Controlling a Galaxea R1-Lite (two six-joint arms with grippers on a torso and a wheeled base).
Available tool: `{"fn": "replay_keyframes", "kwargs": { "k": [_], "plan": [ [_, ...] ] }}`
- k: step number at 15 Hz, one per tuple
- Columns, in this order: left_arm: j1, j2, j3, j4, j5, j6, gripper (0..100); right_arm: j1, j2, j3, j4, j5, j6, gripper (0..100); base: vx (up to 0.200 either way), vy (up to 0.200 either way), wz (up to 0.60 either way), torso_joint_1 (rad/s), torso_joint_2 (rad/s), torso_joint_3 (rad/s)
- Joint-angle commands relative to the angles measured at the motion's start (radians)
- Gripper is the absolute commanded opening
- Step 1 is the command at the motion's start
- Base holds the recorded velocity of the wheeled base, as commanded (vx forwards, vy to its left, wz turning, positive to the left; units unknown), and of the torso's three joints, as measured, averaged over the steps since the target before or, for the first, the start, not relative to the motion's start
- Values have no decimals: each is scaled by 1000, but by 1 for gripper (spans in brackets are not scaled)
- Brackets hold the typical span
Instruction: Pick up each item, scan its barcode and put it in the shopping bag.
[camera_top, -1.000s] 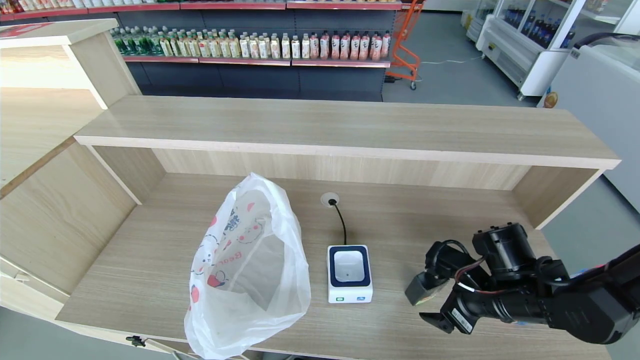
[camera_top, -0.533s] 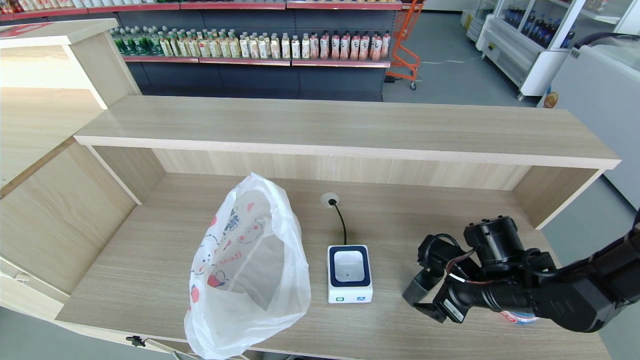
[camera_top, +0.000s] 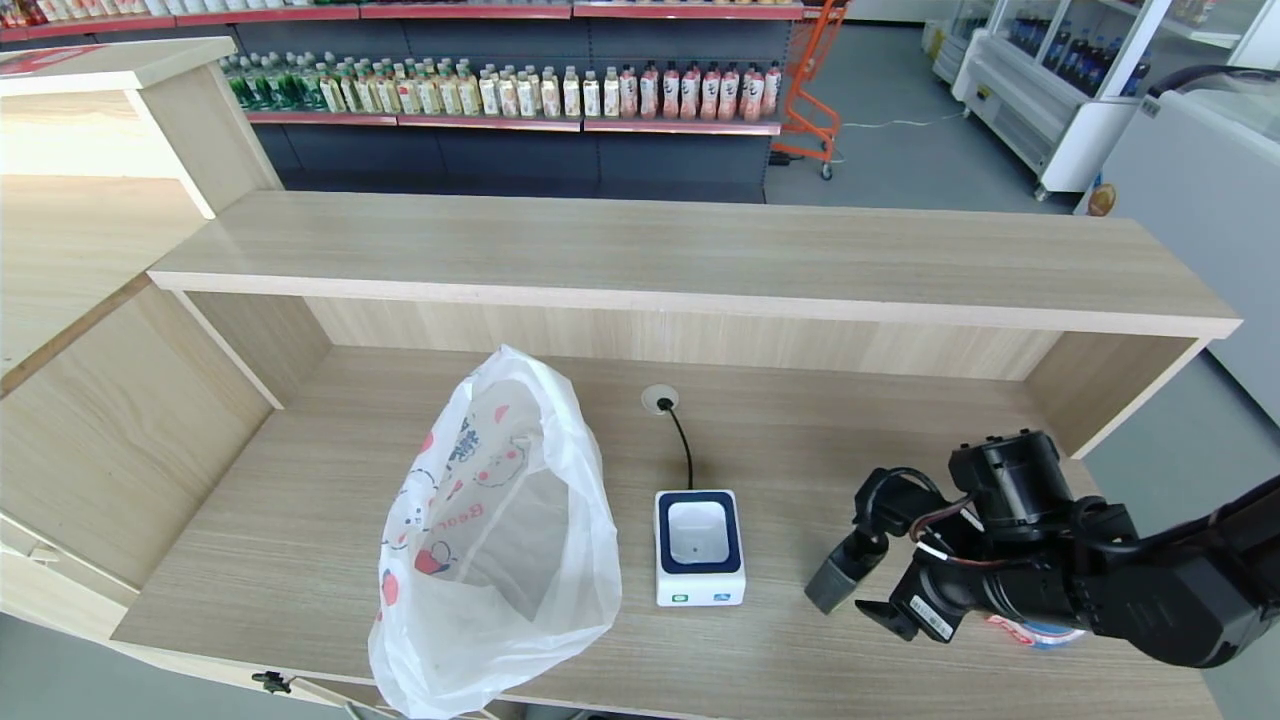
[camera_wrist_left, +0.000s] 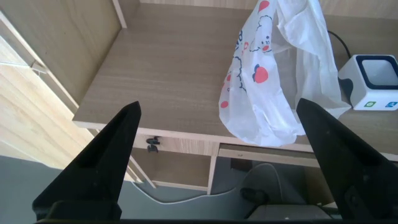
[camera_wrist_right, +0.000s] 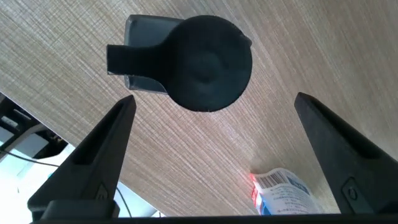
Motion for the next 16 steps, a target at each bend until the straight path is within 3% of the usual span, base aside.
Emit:
{"fn": "replay_keyframes", "kwargs": {
  "k": [1,11,16],
  "plan": [
    [0,0,0,0,1,0,100,2,0,-2,0,-2,0,100,0,0,0,0,0,0],
    [0,0,0,0,1,0,100,0,21,-21,-5,-57,-28,100,0,0,0,0,0,0],
    [0,0,0,0,1,0,100,11,93,-102,-8,-43,-20,100,0,0,0,0,0,0]
  ]
}}
